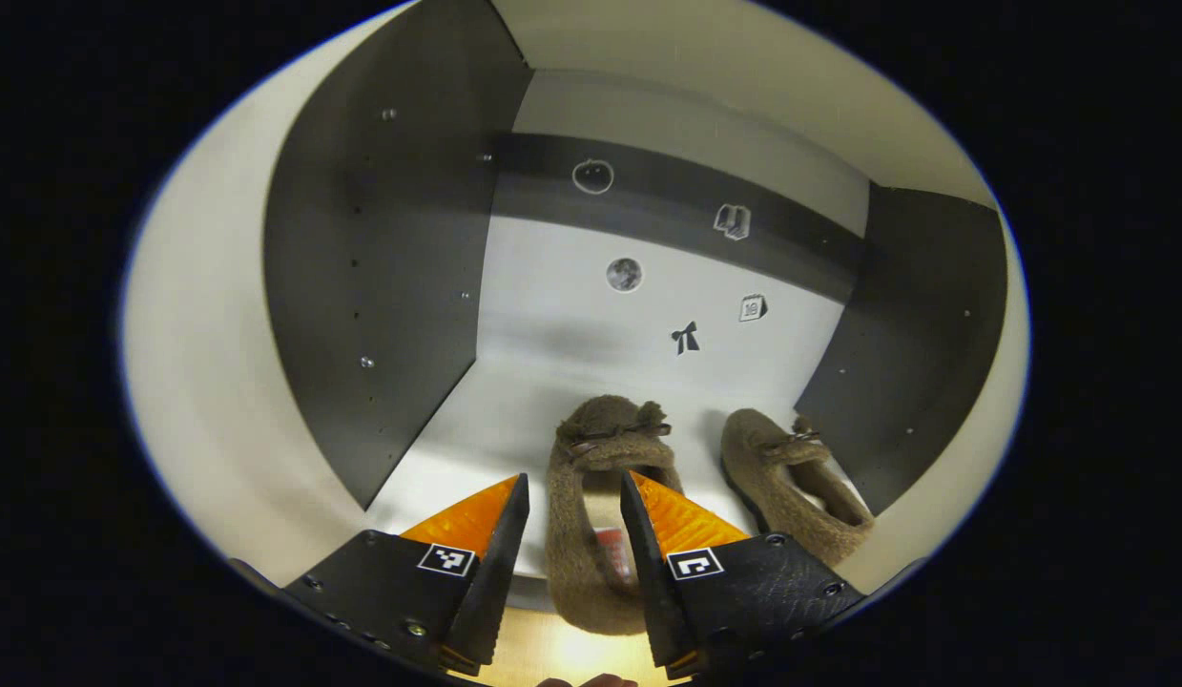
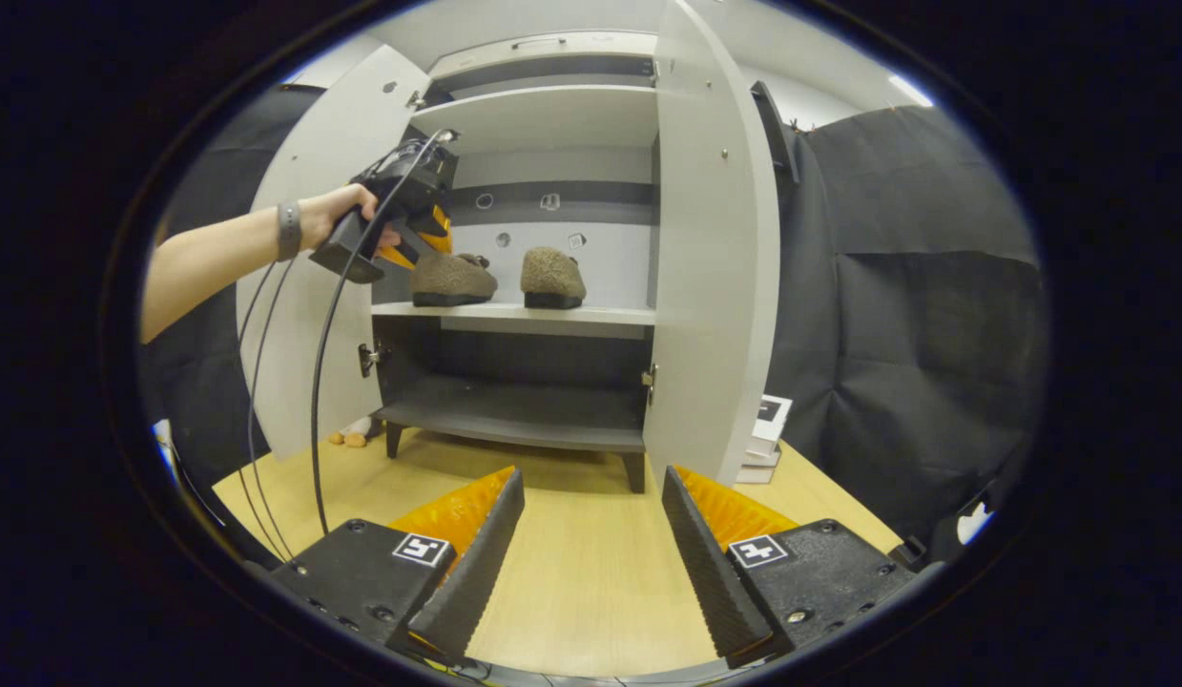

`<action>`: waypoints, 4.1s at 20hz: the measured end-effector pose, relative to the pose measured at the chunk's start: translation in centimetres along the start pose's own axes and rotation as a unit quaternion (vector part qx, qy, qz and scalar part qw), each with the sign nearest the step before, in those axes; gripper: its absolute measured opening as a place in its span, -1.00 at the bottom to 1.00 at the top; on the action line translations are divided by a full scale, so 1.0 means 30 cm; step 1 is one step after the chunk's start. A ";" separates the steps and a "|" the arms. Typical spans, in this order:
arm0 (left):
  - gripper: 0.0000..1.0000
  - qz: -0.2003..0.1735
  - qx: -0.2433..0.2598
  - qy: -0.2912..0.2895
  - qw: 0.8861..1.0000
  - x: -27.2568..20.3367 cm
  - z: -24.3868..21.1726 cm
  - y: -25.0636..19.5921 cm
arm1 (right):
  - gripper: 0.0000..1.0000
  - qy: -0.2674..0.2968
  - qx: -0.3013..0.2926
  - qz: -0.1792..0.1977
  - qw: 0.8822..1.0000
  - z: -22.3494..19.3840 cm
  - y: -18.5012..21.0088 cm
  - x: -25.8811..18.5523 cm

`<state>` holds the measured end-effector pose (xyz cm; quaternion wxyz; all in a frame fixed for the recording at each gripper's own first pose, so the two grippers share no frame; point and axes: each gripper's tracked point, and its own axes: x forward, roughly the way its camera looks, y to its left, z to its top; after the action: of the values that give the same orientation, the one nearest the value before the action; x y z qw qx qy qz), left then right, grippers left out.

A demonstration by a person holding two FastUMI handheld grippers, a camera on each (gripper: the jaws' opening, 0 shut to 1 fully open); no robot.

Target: Grab one shoe with the right hand and put it into the shoe cabinet, grab the other shoe with the left hand and put it into the shoe cabinet; then close the right door with the right hand and the left door with the left hand.

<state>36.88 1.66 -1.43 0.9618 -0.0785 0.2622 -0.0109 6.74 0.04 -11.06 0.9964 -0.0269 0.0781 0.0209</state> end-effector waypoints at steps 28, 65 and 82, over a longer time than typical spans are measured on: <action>0.67 -0.020 0.096 -0.227 0.969 -0.948 -0.678 -0.064 | 0.83 -0.039 0.018 0.032 0.999 0.112 0.082 -0.147; 0.70 -0.026 0.102 -0.189 0.976 -0.983 -0.841 -0.135 | 0.94 -0.177 0.045 -0.074 0.980 0.936 -0.643 -0.007; 0.69 -0.018 0.098 -0.193 0.976 -0.978 -0.816 -0.068 | 0.91 -0.156 0.019 0.000 0.988 0.956 -0.265 0.042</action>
<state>-0.76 -2.10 -7.18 0.9969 0.0112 0.0677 -0.0383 12.78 -6.20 17.43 0.9967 -0.0048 -0.0781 0.0231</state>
